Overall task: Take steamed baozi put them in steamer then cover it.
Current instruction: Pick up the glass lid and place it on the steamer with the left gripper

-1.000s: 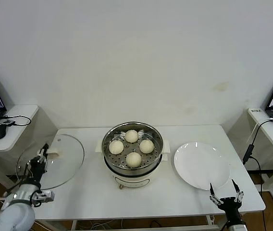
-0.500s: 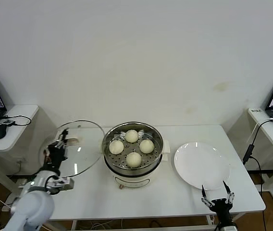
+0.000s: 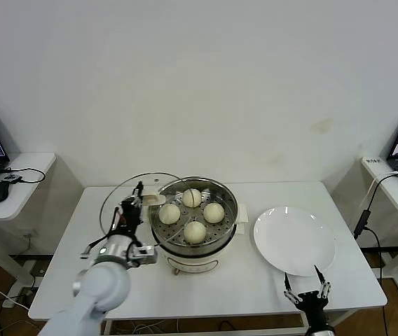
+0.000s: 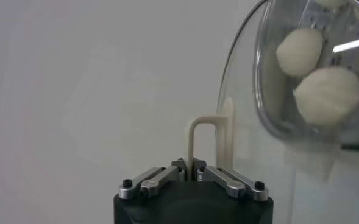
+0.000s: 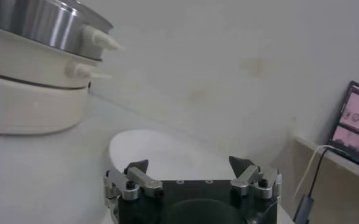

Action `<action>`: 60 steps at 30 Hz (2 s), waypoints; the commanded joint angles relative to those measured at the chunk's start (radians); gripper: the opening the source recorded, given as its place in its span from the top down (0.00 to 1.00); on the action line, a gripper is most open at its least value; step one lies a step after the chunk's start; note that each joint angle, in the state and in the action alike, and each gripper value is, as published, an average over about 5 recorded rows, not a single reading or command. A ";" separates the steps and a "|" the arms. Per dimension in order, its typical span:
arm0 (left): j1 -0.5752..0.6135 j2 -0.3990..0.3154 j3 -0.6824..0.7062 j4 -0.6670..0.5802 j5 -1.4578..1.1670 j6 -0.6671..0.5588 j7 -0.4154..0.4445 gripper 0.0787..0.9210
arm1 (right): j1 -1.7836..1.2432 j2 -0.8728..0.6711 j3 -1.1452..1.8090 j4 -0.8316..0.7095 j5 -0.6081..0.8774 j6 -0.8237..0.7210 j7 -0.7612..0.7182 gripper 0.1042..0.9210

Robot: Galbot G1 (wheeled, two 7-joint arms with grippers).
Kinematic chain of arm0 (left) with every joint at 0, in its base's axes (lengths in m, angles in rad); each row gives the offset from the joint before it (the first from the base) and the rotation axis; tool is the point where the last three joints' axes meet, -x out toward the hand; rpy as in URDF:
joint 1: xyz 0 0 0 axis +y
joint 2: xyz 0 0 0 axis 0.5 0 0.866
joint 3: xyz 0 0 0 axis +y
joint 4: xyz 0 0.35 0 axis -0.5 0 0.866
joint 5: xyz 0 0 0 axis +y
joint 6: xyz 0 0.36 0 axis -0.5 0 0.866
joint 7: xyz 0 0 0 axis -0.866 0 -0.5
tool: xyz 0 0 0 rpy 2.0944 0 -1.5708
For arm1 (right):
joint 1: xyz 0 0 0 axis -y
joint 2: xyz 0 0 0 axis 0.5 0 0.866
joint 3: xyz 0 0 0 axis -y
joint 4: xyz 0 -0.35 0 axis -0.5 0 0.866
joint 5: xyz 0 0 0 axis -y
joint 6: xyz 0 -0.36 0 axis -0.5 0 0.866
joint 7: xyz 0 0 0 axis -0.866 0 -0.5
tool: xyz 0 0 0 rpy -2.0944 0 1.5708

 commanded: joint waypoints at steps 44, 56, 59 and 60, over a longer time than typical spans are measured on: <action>-0.191 -0.249 0.236 0.265 0.221 0.014 0.081 0.93 | -0.001 0.009 -0.011 -0.038 -0.066 0.019 0.005 0.12; -0.129 -0.236 0.201 0.154 0.200 0.013 0.062 0.79 | -0.003 0.007 -0.018 -0.041 -0.072 0.019 0.003 0.12; -0.065 -0.218 0.180 0.082 0.185 0.011 0.050 0.69 | -0.004 0.005 -0.019 -0.041 -0.073 0.019 0.003 0.12; -0.039 -0.209 0.170 0.052 0.177 0.010 0.044 0.66 | -0.005 0.004 -0.019 -0.040 -0.073 0.019 0.003 0.12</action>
